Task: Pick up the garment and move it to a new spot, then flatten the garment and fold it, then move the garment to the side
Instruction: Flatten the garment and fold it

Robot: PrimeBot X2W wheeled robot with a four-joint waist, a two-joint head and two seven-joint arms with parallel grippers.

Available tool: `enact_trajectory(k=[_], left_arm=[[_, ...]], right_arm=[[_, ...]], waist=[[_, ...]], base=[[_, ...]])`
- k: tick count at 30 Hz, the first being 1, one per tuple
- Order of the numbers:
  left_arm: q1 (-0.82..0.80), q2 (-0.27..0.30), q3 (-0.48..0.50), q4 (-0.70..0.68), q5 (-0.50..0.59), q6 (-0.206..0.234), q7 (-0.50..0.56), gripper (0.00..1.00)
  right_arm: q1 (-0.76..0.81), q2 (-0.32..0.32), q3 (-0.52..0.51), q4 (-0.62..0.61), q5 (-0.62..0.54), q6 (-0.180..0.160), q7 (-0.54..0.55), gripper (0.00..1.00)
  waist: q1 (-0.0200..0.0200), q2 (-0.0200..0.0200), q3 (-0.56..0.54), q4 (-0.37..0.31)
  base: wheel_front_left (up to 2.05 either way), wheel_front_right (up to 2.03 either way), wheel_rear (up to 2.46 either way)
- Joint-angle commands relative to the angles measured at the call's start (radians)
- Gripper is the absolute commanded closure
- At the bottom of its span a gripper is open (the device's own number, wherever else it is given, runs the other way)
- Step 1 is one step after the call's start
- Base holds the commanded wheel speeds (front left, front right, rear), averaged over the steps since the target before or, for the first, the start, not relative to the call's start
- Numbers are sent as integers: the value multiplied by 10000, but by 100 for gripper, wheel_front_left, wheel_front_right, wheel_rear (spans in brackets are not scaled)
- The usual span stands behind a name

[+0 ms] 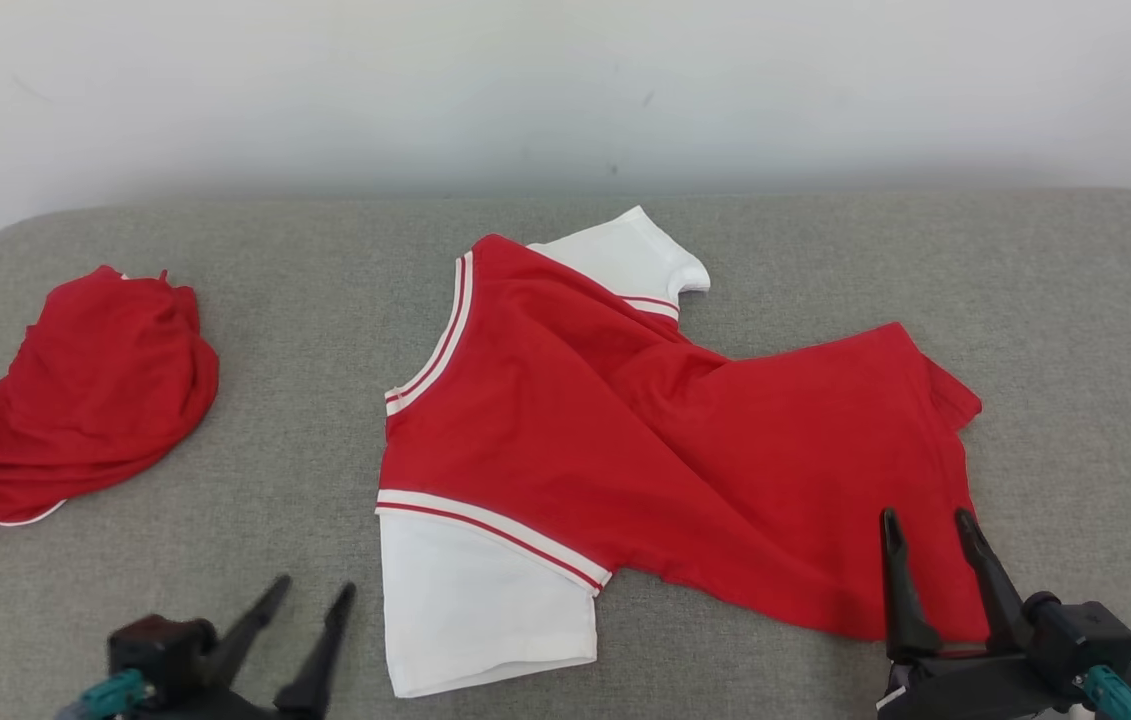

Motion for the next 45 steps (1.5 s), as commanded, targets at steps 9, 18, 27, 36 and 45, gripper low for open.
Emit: enact_trajectory(k=[9,18,27,36,45], left_arm=[[2027,-1638,4861,-1407,3717,555,-29,0],[3354,-3205,7604,-2094,5947,-117,-30,0],[3948,-4350,8756,-1861,7119,-1017,-31,0],[4096,-4977,9280,-1604,7725,-1429,-31,0],[3665,-4810,7736,-449,7292,-1509,-31,0]], right_arm=[[292,-1,-29,-73,-196,-22,-4,0],[517,-95,12,-87,-272,-22,-2,0],[809,-155,30,-265,-260,-22,100,0],[1066,-144,-55,-350,-221,-22,230,0],[767,-508,-512,108,-390,-22,776,0]], waist=[[1,1,-396,-131],[1,1,-885,-256],[1,1,-1119,-249],[1,1,-1159,-184],[1,1,-964,-220]], base=[[0,0,0],[0,0,0],[0,0,0],[0,0,0],[0,0,0]])
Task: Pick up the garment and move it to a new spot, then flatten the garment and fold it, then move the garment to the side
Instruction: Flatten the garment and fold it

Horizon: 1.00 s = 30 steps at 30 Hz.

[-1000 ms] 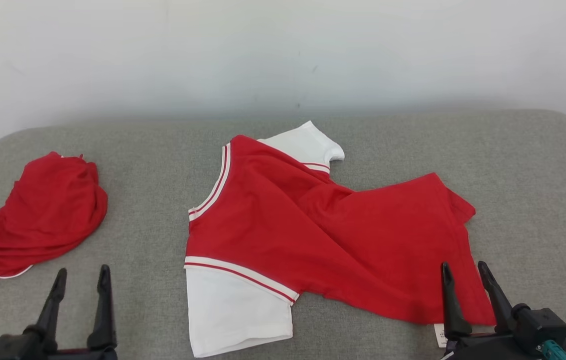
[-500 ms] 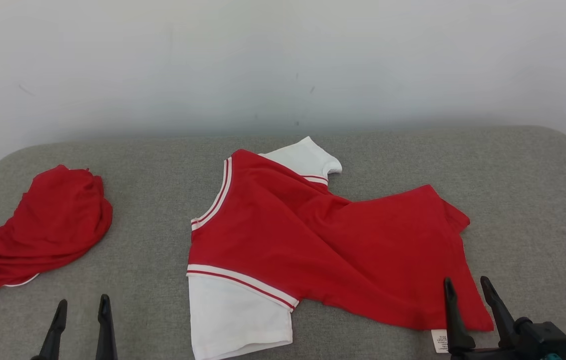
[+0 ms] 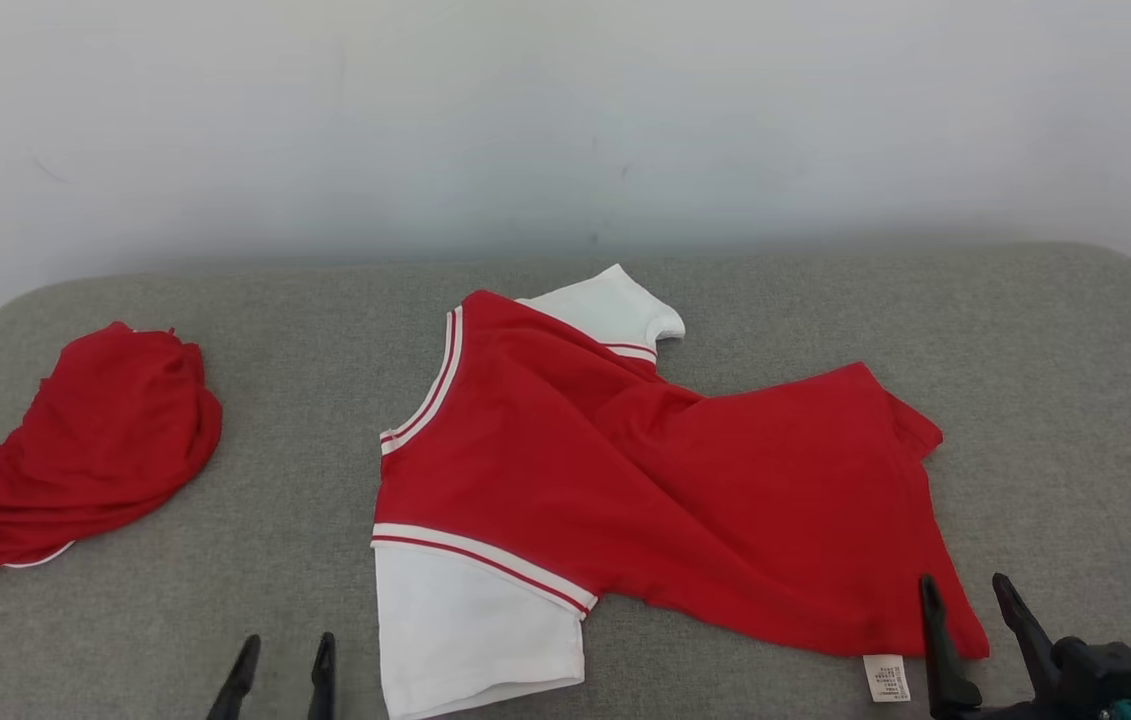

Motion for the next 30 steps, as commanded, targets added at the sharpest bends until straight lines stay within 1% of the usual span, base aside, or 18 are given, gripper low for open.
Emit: enact_trajectory(k=[1,3,11,18,24,27,28,29,30], left_arm=[[-225,86,-238,262,-208,7,-29,0],[-317,88,-408,500,-378,6,-29,0],[-1195,351,-1986,2502,-866,5,-29,0],[-1784,298,-2161,3718,-1109,4,-26,0],[-2084,134,-2332,4314,-1259,4,3,0],[-2130,7,-2589,4623,-1452,-4,23,0],[-2127,-39,-2743,4768,-1569,-7,32,0],[-2168,-80,-2867,4862,-1718,-20,41,29],[-2196,-132,-2911,4879,-1925,-29,41,96]], right_arm=[[-210,-144,-62,214,-98,-22,126,0],[-272,-153,-69,360,-139,-22,189,0],[-1001,-80,-357,1919,-338,-22,207,0],[-1794,18,-602,3534,-570,-22,-82,0],[-2386,47,-727,4974,-612,-23,-345,0],[-2542,149,-613,5574,-462,-23,-412,0],[-2599,187,-530,5685,-373,-23,-464,60],[-2658,225,-456,5787,-284,-21,-486,100],[-2710,260,-385,5838,-140,-21,-539,100]], waist=[[0,0,103,-38],[0,0,169,-67],[0,0,655,-304],[0,0,1018,-536],[0,0,1149,-524],[0,0,1162,-472],[0,0,1159,-462],[0,0,1152,-452],[0,0,1147,-443]], base=[[0,0,0],[0,0,0],[0,0,0],[0,0,0],[0,0,0],[0,0,0],[0,0,0],[0,0,0],[0,0,0]])
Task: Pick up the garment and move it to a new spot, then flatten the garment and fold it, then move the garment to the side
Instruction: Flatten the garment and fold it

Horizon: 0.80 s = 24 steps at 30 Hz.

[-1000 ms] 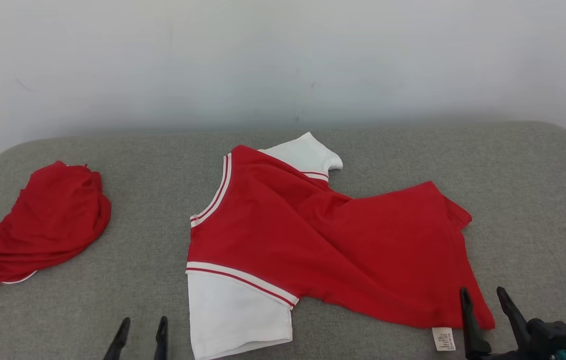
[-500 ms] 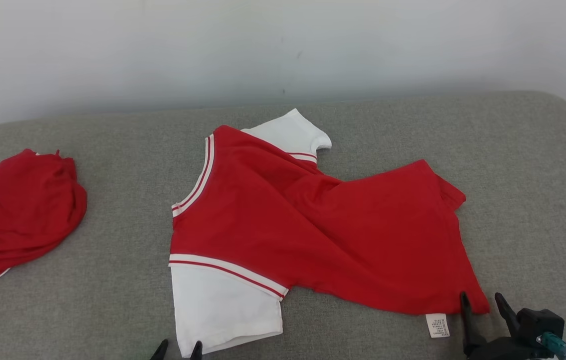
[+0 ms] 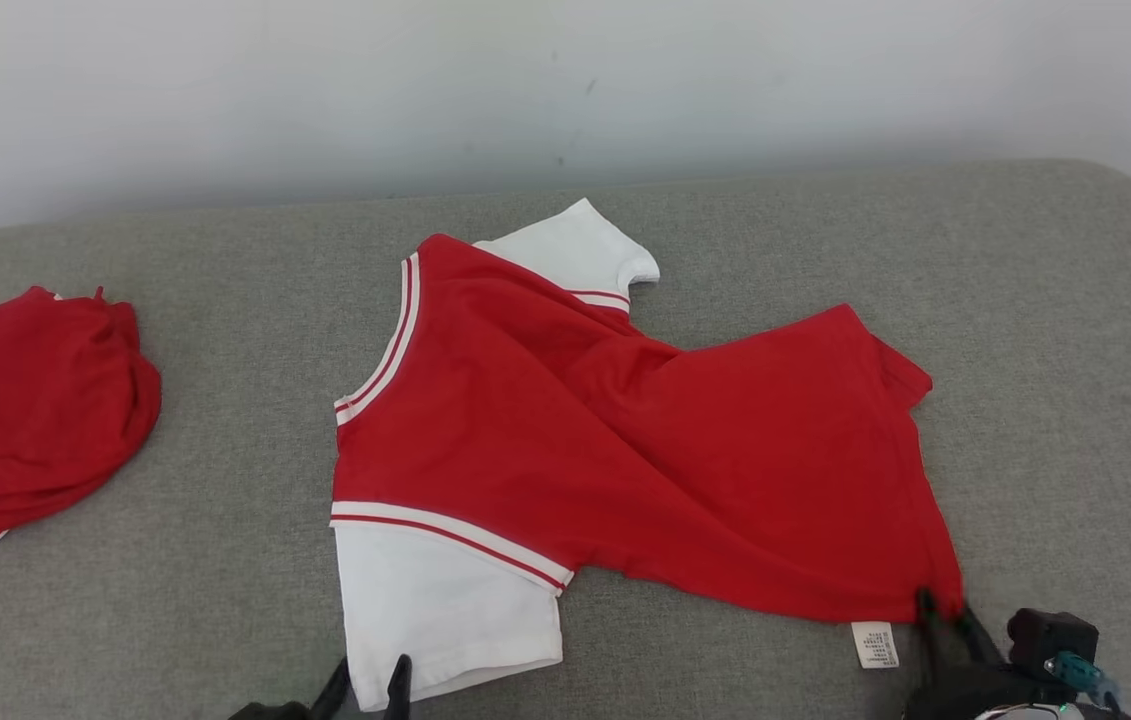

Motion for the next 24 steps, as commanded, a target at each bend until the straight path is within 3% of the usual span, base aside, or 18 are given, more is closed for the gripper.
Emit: enact_trajectory(k=[1,7,11,15,18,19,24], left_arm=[[80,-239,-255,172,-169,-54,130,100],[-57,-41,-159,-745,-824,-25,64,100],[-572,99,119,-1763,-1034,-25,61,100],[-1355,461,20,-2359,-1097,-25,61,100],[-2748,1141,-443,-2651,-1254,-25,95,100],[-3973,1572,-583,-2813,-1610,-22,302,100],[-7452,2466,-901,-3160,-2361,-24,1312,100]], right_arm=[[-21,185,145,145,210,-21,30,100],[-44,235,780,-1025,1297,-21,-137,100],[-196,95,1078,-2438,1406,-21,-136,100],[-648,-80,1394,-2990,1433,-21,-127,100],[-1561,-421,1804,-3120,1476,-21,-125,100],[-2466,-579,2008,-3196,1577,-21,-80,100],[-5319,-1066,2451,-3136,1885,-21,466,100]], waist=[[0,1,-14,9],[0,1,-55,30],[0,1,11,-4],[0,1,171,-44],[0,1,487,-100],[0,1,887,-167],[0,1,2327,-256]], base=[[0,0,0],[0,0,0],[0,0,0],[0,0,0],[0,0,0],[0,0,0],[0,0,0]])
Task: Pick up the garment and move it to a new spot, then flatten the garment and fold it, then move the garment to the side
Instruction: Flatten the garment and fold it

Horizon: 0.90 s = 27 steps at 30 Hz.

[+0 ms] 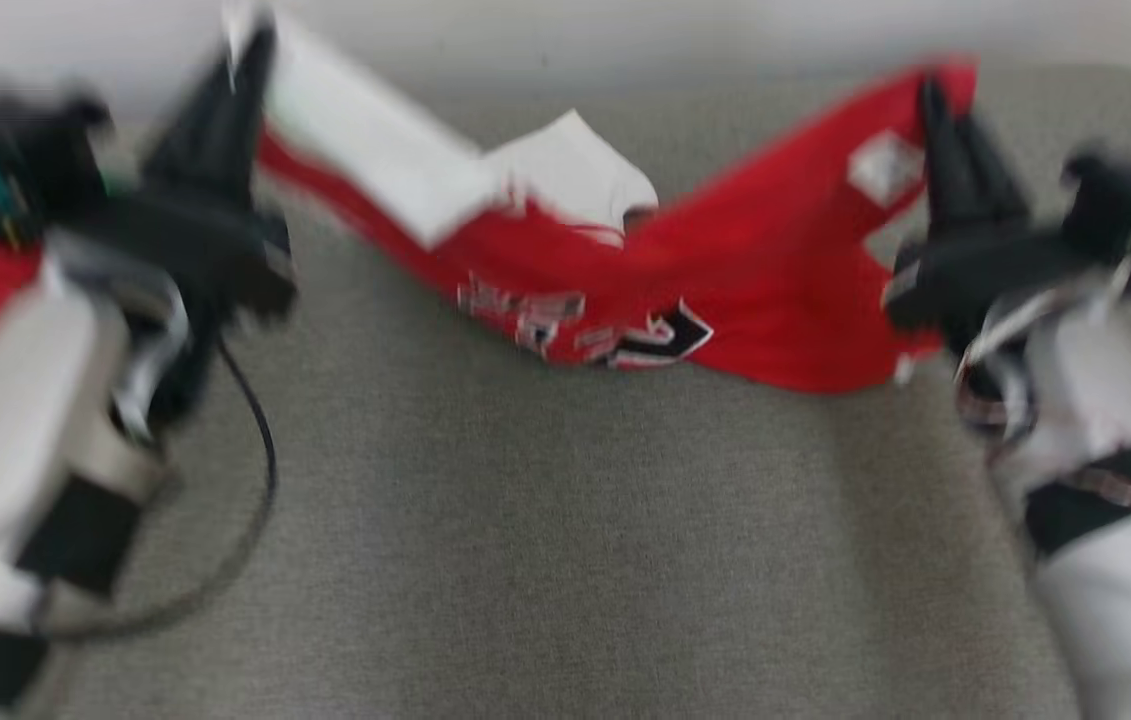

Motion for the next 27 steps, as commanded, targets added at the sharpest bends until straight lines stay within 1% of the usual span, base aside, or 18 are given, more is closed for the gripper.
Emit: enact_trajectory(k=[1,4,7,12,18,21,27], left_arm=[[-1054,222,-181,-55,-97,16,310,100],[-3315,441,-319,260,-448,16,828,100],[-5533,510,-305,953,-630,16,1097,100],[-8433,470,-589,2229,-497,17,1103,100],[-10976,582,-1092,3682,-266,16,1123,100],[-12065,459,-1316,4354,-178,16,1035,100],[-13592,105,-1822,5355,-116,16,848,100]], right_arm=[[-961,-215,106,49,136,-23,194,100],[-2998,-409,23,389,423,-23,544,100],[-4915,-480,15,845,399,-23,873,100],[-7649,-391,-133,1833,455,-23,1178,100],[-10280,-524,-463,3406,197,-23,1261,100],[-11363,-593,-631,4039,-101,-23,1217,100],[-13001,-605,-745,5165,-745,-23,1137,100]], waist=[[-2,-2,1448,-126],[-2,-2,2317,-156],[-2,-2,3116,-232],[-2,-2,3910,-408],[-2,-2,4275,-500],[-2,-2,4386,-419],[-2,-2,4474,-258]], base=[[0,0,0],[0,0,0],[0,0,0],[0,0,0],[0,0,0],[0,0,0],[0,0,0]])
